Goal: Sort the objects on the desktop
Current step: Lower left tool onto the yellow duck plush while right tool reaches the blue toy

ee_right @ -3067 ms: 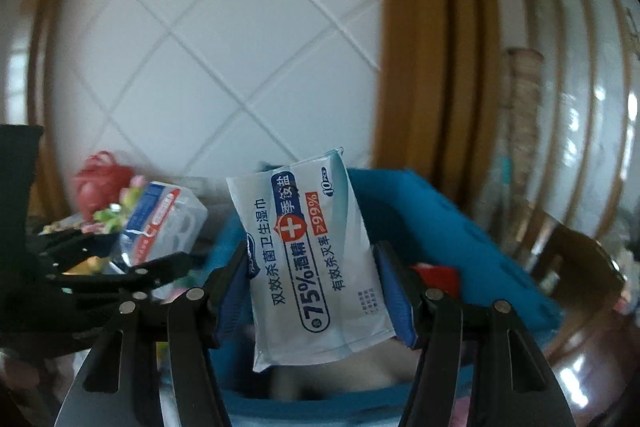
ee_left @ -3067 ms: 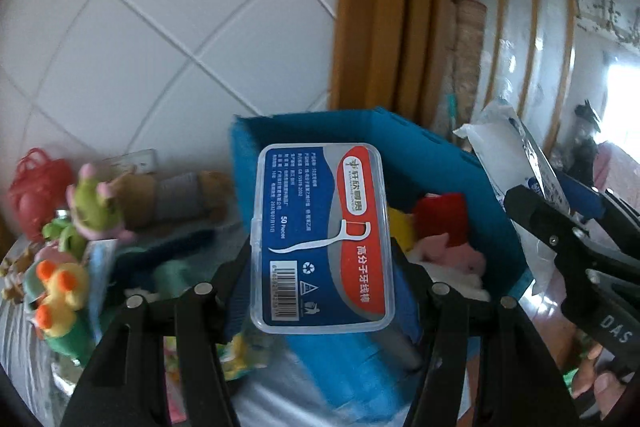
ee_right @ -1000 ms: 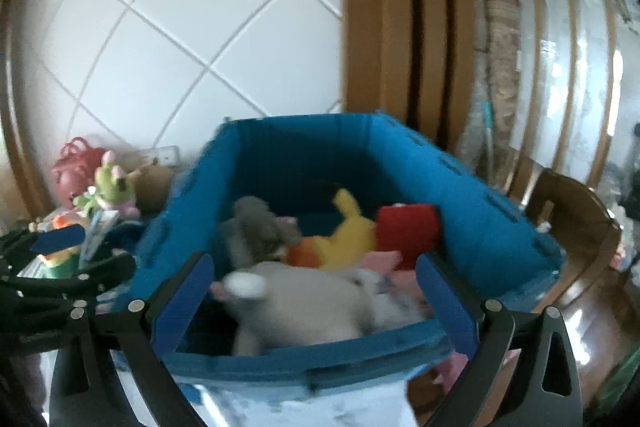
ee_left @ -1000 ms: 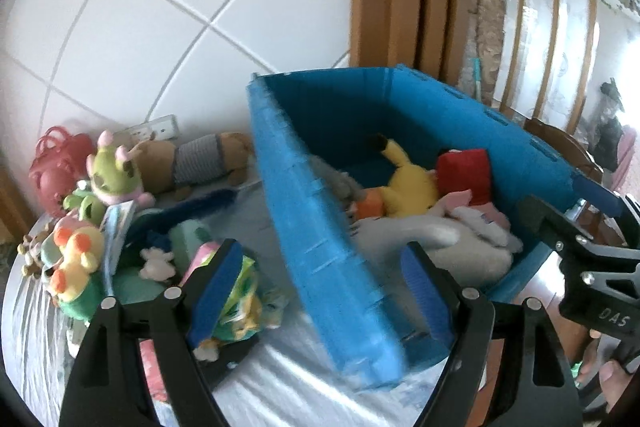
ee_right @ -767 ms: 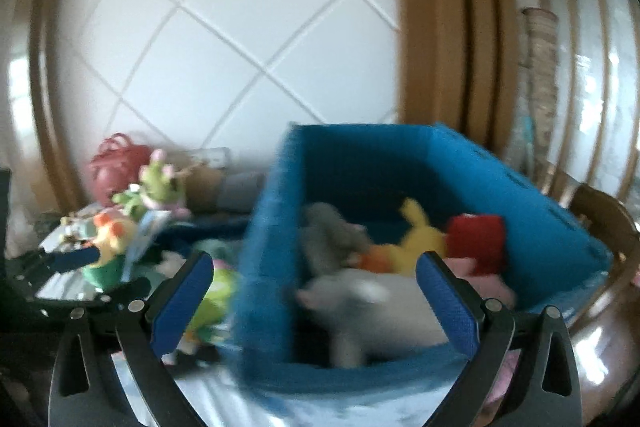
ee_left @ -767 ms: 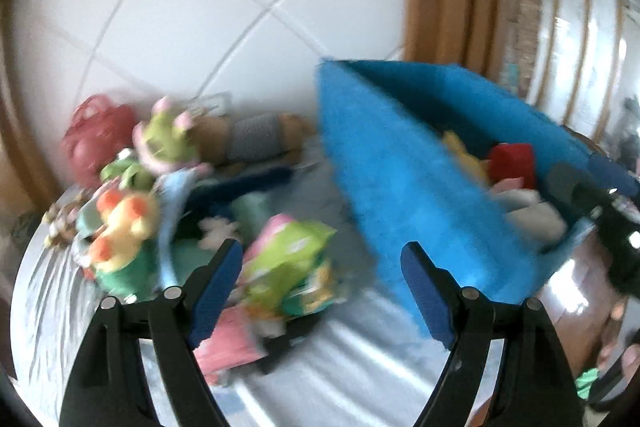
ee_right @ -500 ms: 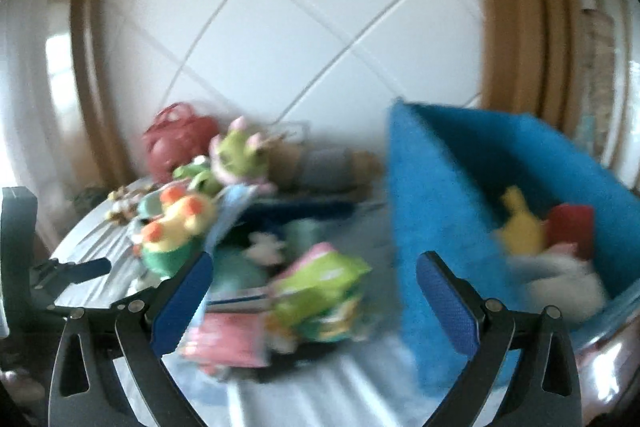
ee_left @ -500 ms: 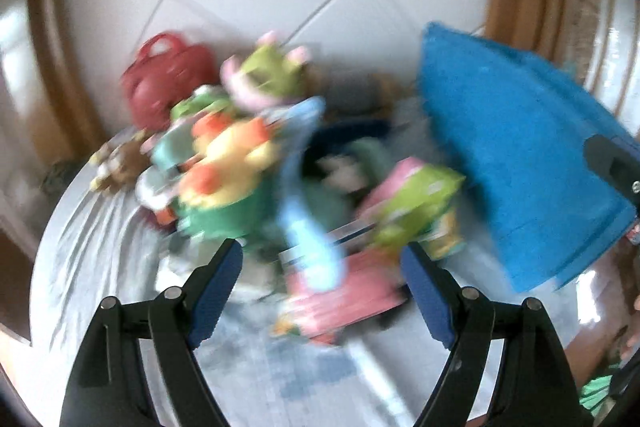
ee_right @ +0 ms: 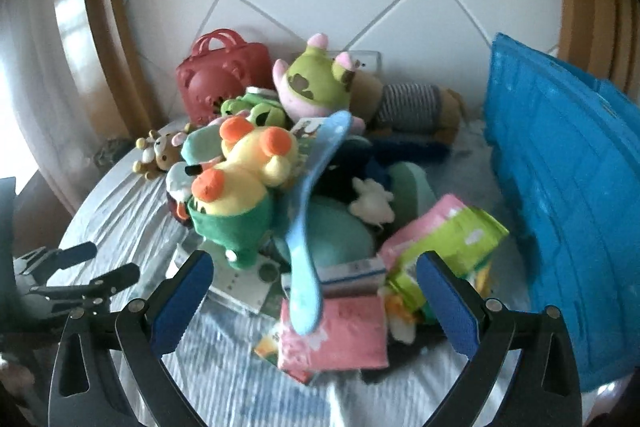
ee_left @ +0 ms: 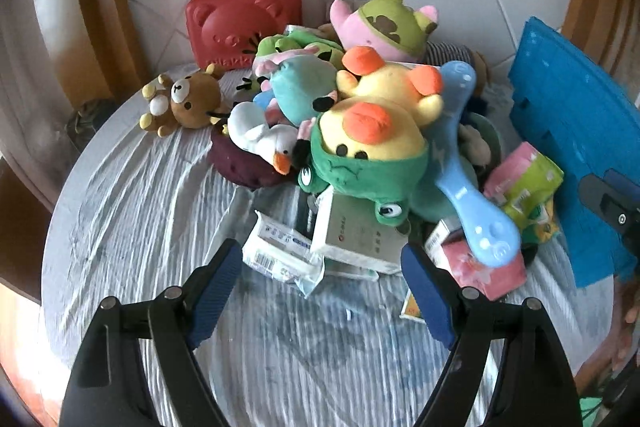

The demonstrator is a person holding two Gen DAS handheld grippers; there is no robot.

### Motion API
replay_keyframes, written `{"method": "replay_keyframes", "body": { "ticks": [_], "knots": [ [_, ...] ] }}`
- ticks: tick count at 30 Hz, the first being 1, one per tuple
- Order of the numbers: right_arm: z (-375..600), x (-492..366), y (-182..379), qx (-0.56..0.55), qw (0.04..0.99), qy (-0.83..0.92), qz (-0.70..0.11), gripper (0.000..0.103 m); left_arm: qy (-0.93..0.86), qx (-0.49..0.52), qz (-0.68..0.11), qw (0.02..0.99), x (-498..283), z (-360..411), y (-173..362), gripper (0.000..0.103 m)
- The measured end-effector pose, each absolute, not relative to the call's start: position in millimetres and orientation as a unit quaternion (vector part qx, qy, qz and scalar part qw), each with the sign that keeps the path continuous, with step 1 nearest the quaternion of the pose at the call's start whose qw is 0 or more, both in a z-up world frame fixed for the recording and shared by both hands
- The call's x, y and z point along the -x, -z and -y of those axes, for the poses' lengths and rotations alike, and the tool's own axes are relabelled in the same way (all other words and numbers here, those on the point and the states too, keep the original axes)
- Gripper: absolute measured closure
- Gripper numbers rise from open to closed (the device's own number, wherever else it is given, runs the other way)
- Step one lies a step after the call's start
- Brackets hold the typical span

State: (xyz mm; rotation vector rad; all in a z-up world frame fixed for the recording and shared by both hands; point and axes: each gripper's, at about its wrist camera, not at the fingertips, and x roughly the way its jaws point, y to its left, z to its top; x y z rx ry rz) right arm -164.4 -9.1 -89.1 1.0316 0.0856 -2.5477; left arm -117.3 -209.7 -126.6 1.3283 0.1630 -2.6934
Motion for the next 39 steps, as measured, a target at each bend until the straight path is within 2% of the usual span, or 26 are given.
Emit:
{"method": "replay_keyframes", "body": {
  "ticks": [4, 6, 7, 12, 16, 22, 24, 25, 29, 33, 37, 39],
  "knots": [
    [21, 191, 91, -0.371, 0.216, 0.902, -0.036, 0.001, 0.890, -0.446, -0.060, 0.077, 144, 212, 131, 0.021],
    [27, 206, 94, -0.374, 0.231, 0.897, -0.044, 0.007, 0.887, -0.450, -0.067, 0.080, 158, 211, 136, 0.021],
    [30, 211, 95, -0.375, 0.238, 0.895, -0.048, 0.014, 0.885, -0.453, -0.070, 0.079, 166, 209, 140, 0.021],
    [34, 248, 112, -0.397, 0.261, 0.878, -0.058, 0.021, 0.876, -0.469, -0.080, 0.081, 198, 195, 157, 0.021],
    [35, 268, 127, -0.412, 0.271, 0.868, -0.056, 0.021, 0.870, -0.477, -0.094, 0.078, 216, 190, 167, 0.021],
    [27, 283, 138, -0.425, 0.259, 0.866, -0.039, 0.021, 0.870, -0.483, -0.068, 0.066, 247, 181, 166, 0.021],
    [26, 287, 139, -0.429, 0.253, 0.866, -0.035, 0.021, 0.867, -0.490, -0.062, 0.067, 255, 183, 169, 0.004],
    [26, 288, 140, -0.429, 0.249, 0.867, -0.032, 0.021, 0.866, -0.492, -0.055, 0.070, 258, 184, 173, 0.000],
    [27, 291, 149, -0.438, 0.235, 0.867, -0.025, 0.015, 0.858, -0.506, -0.080, 0.044, 267, 193, 193, 0.000],
    [28, 292, 162, -0.451, 0.224, 0.864, -0.024, 0.014, 0.868, -0.489, -0.085, 0.030, 270, 195, 198, 0.000],
    [27, 291, 168, -0.455, 0.213, 0.865, -0.020, 0.004, 0.869, -0.485, -0.093, 0.016, 273, 197, 200, 0.000],
    [26, 289, 167, -0.452, 0.213, 0.866, -0.019, 0.003, 0.871, -0.482, -0.098, 0.010, 269, 197, 195, 0.000]
  ]
}}
